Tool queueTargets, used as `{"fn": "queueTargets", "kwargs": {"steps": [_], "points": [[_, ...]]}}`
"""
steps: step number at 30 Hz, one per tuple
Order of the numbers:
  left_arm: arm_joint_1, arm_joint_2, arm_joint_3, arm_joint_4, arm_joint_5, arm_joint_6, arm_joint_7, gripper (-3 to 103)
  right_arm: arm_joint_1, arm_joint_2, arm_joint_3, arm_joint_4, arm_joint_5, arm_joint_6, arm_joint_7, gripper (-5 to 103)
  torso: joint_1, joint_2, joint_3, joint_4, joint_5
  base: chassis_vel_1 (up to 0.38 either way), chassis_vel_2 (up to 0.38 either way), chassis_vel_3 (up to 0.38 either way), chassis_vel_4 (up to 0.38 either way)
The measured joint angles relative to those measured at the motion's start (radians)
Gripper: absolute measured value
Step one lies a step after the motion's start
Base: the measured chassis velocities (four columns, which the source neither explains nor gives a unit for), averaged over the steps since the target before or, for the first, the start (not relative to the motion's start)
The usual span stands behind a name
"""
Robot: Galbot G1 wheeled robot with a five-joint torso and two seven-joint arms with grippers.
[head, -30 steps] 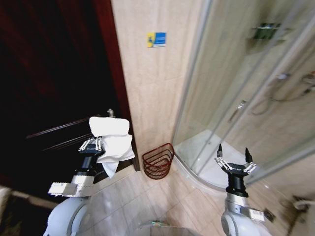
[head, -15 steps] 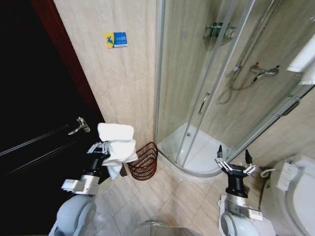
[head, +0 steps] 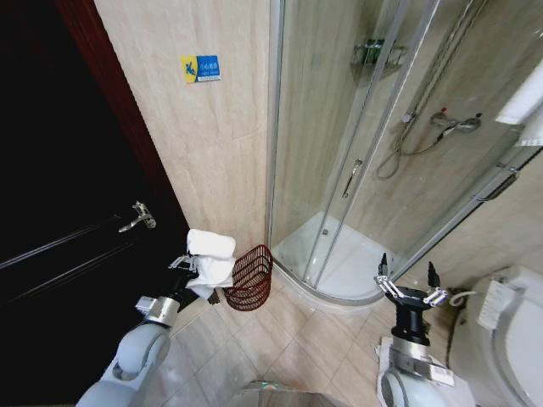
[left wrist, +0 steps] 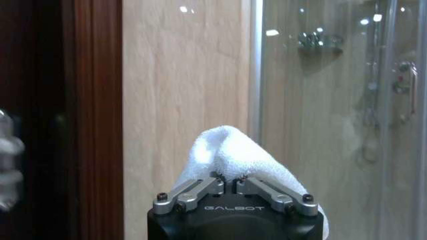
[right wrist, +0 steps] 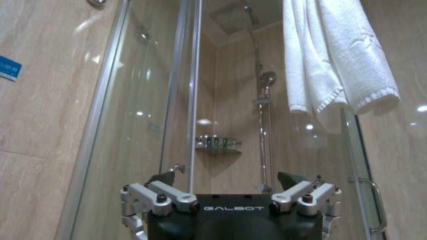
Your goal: Discard the used towel into the hamper.
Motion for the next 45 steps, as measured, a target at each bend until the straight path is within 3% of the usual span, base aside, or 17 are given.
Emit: {"fn": "queueTargets", "kwargs": {"steps": [5, 7, 15, 33, 43, 45], "points": [[-0.047, 0.052, 0.042, 0.075, -0.052, -0.005, 0.042, 4, -0.014, 0.010, -0.003, 0.017, -0.007, 0.007, -0.002, 100, 0.000, 0.000, 0.000, -0.0003, 0.0000, 0.000, 0.000, 0.000, 0.000], [-0.115, 0.078, 0.064, 0.169, -0.066, -0.039, 0.096, 4, -0.025, 0.012, -0.005, 0.022, -0.013, 0.016, -0.004, 100, 0.000, 0.000, 0.000, 0.0001, -0.0002, 0.000, 0.000, 0.000, 0.000], [-0.244, 0.135, 0.159, 0.336, -0.100, -0.056, 0.154, 4, -0.072, 0.022, -0.005, 0.024, -0.013, 0.060, -0.008, 100, 0.000, 0.000, 0.000, -0.0001, 0.0003, 0.000, 0.000, 0.000, 0.000], [-0.423, 0.137, 0.291, 0.448, -0.142, -0.045, 0.175, 4, -0.111, 0.048, -0.022, 0.010, -0.029, 0.139, -0.042, 100, 0.001, 0.000, 0.000, -0.0002, 0.0002, -0.041, 0.030, 0.035, -0.032], [-0.560, 0.118, 0.450, 0.600, -0.152, -0.040, 0.162, 4, -0.119, 0.071, -0.050, -0.022, -0.095, 0.190, -0.049, 100, 0.000, 0.000, 0.000, 0.0001, 0.0003, 0.000, 0.000, 0.000, 0.000], [-0.620, 0.089, 0.510, 0.671, -0.152, -0.046, 0.162, 4, -0.117, 0.072, -0.046, -0.033, -0.098, 0.198, -0.049, 100, 0.000, 0.000, 0.000, -0.0002, 0.0001, 0.000, 0.000, 0.000, 0.000]]}}
